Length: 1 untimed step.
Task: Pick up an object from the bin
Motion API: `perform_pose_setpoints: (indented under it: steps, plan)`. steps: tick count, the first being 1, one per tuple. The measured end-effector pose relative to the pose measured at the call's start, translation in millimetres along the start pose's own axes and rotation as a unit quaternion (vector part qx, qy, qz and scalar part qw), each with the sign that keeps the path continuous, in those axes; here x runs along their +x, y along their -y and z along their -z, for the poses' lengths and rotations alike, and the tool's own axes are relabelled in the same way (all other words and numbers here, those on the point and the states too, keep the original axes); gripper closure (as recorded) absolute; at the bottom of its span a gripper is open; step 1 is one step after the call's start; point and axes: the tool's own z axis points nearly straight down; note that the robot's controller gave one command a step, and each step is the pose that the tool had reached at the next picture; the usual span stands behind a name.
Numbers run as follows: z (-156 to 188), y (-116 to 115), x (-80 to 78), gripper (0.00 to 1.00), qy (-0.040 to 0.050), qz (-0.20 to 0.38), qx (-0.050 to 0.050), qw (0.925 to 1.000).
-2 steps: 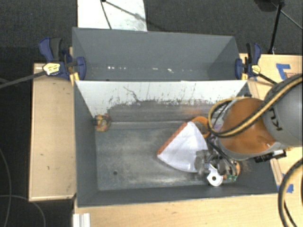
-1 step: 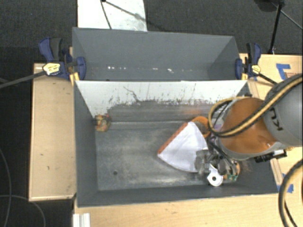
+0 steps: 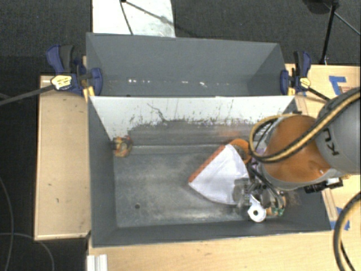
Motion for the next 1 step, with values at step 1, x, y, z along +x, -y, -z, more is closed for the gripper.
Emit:
perform_pose_setpoints:
  steps: [1]
  plan:
    - [9.4,-0.1,1.3,1.0,-0.0029,0.0,0.0,1.0]
